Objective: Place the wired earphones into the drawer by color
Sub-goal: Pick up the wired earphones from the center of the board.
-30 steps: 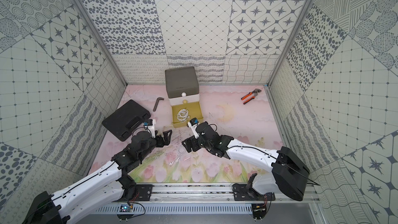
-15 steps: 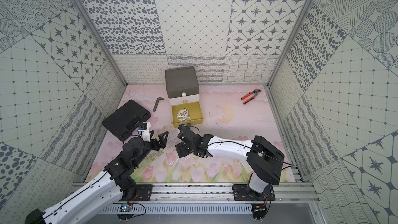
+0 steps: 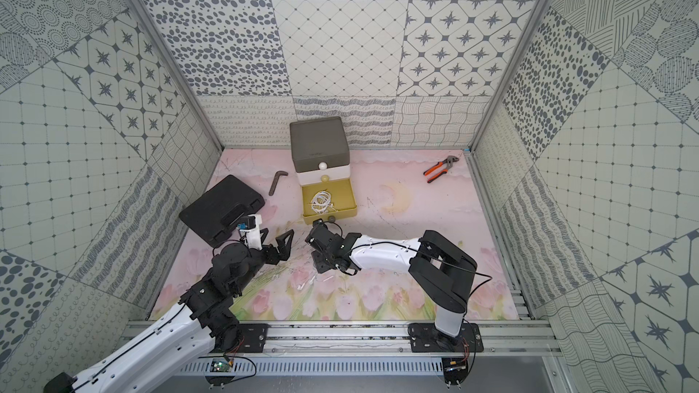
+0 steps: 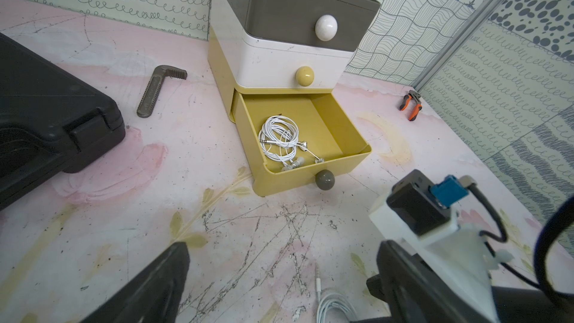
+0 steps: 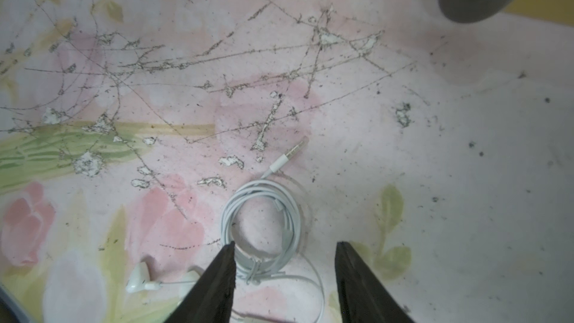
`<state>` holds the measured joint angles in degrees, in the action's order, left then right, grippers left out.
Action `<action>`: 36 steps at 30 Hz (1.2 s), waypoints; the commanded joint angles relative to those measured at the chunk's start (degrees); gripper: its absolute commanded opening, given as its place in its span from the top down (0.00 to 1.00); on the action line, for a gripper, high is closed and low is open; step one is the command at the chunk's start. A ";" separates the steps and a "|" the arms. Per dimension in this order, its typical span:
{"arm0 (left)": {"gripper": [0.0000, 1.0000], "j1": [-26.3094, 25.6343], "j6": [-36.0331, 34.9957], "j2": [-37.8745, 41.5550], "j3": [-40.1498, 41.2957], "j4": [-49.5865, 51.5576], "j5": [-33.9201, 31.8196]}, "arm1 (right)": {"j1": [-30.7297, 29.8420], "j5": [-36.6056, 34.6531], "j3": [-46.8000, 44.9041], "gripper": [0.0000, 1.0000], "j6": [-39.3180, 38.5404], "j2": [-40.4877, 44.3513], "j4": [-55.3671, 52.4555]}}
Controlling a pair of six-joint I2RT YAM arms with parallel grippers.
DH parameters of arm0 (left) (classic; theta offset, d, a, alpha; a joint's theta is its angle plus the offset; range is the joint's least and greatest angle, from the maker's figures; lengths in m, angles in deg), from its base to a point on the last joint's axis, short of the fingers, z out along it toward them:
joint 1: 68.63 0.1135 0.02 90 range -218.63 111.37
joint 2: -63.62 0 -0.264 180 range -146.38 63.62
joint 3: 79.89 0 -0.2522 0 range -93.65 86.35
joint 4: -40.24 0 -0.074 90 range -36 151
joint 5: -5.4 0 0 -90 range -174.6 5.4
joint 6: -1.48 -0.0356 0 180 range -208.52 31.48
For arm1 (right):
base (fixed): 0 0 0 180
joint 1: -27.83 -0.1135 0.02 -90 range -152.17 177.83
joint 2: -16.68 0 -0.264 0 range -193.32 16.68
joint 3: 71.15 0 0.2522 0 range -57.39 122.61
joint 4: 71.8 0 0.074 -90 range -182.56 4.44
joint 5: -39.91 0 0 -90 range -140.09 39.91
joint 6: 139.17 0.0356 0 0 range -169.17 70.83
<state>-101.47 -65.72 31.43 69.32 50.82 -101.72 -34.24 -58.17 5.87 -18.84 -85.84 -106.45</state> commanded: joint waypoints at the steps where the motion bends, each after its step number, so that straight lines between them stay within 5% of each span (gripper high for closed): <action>1: 0.01 0.50 -1.14 0.15 0.30 0.11 -0.98 | -0.17 -1.22 1.92 0.50 -0.36 -1.67 0.18; 20: 0.01 0.49 -1.25 -0.11 0.55 -0.53 -1.07 | -0.25 -1.80 4.96 0.65 -0.83 -7.12 -2.69; 36: 0.01 0.49 -1.45 -0.09 0.54 -0.43 -1.24 | -0.17 -1.65 4.07 0.98 -0.44 -5.92 -3.55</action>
<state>-101.47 -66.02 31.35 69.60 50.82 -101.94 -34.24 -59.63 9.63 -19.37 -92.00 -109.64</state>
